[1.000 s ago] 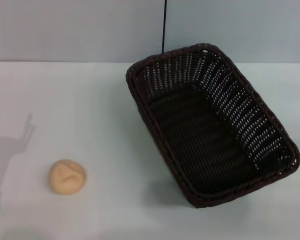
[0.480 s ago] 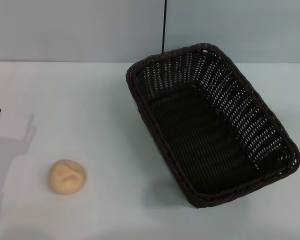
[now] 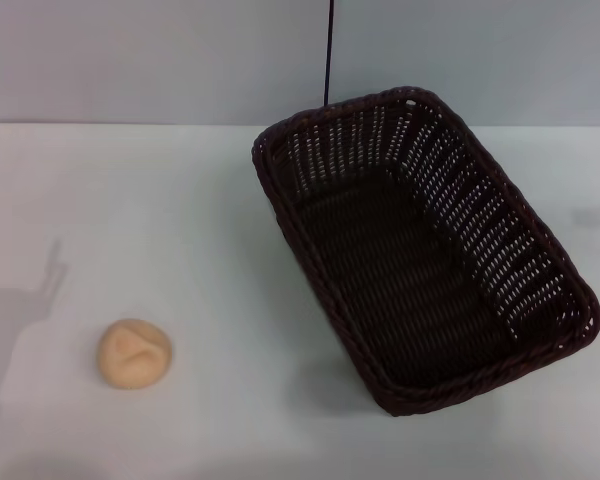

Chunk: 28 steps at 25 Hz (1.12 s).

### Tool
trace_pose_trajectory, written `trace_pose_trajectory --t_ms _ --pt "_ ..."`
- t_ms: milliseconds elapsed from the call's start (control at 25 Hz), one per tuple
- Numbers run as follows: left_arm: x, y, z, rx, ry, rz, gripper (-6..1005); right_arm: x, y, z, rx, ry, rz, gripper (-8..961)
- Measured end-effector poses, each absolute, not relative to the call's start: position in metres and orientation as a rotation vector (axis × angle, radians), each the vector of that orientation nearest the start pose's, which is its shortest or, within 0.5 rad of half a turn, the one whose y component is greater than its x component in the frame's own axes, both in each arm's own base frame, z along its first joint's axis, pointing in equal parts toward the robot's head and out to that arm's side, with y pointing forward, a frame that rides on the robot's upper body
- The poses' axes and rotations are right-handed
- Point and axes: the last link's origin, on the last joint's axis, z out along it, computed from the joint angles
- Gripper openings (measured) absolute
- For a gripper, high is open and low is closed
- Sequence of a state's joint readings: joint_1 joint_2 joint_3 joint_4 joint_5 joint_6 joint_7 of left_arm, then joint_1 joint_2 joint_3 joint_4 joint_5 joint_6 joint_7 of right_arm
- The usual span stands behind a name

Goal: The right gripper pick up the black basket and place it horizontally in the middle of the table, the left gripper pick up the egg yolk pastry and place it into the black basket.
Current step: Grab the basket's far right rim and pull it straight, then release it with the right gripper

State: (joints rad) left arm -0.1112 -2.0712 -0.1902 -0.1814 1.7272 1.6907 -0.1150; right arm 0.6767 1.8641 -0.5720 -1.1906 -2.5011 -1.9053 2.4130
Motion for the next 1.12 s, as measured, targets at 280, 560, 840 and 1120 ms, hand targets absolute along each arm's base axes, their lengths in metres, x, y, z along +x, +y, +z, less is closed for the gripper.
trace_pose_trajectory --t_ms 280,560,840,1120 --pt "-0.357 0.186 0.005 -1.432 -0.426 -0.803 774 0.230 0.388 0.099 -2.470 1.388 -0.039 760" --pt "-0.356 0.191 0.006 -1.435 -0.416 -0.808 771 0.218 0.400 0.064 -2.504 1.359 -0.056 731" --pt "-0.357 0.191 0.007 -1.430 -0.417 -0.801 767 0.212 0.409 0.030 -2.522 1.363 -0.096 702" --pt "-0.359 0.190 0.008 -1.428 -0.420 -0.792 763 0.215 0.413 0.018 -2.477 1.389 -0.095 673"
